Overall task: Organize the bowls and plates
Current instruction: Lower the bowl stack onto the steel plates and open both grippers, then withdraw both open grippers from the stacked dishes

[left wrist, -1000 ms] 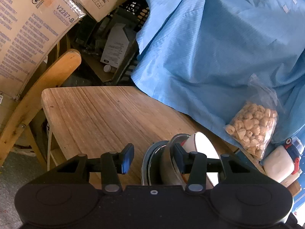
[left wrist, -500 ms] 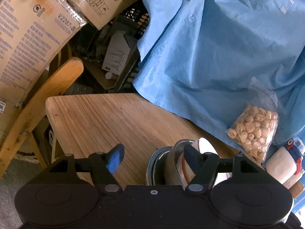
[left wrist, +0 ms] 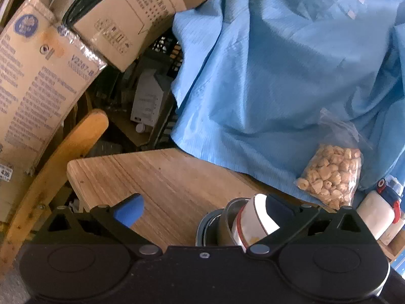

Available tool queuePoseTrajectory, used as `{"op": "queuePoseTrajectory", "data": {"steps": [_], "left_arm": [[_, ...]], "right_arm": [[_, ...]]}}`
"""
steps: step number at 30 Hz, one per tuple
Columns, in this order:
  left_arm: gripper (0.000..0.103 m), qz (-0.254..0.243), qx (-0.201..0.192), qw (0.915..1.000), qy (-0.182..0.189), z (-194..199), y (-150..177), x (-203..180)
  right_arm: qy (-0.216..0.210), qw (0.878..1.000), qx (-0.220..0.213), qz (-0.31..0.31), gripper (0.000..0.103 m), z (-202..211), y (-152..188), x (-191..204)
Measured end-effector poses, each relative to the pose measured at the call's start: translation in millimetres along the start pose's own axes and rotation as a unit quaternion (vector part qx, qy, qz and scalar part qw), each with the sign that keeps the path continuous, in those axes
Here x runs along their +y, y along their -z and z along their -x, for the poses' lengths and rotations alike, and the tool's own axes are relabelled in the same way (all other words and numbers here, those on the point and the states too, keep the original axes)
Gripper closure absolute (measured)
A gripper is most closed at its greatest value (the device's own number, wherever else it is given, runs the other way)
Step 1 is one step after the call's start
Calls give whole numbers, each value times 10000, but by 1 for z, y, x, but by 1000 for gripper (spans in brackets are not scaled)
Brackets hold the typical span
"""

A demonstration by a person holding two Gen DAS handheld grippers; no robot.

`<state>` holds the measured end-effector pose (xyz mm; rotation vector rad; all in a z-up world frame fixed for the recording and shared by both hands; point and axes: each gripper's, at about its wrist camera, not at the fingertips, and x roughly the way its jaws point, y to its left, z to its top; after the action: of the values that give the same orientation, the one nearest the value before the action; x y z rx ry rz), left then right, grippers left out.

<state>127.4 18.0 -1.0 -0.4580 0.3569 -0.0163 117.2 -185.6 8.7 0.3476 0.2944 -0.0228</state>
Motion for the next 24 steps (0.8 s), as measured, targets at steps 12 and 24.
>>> {"op": "queuePoseTrajectory", "data": {"steps": [12,24], "left_arm": [[1,-321,-82,9994,-94,14,1,-5],[1,-793,-310,9963,-95,35,12,-18]], "right_arm": [[-97,9987,-334,369,0,21,-3,3],[36,9997,-153,178,0,39,-8,-16]]}}
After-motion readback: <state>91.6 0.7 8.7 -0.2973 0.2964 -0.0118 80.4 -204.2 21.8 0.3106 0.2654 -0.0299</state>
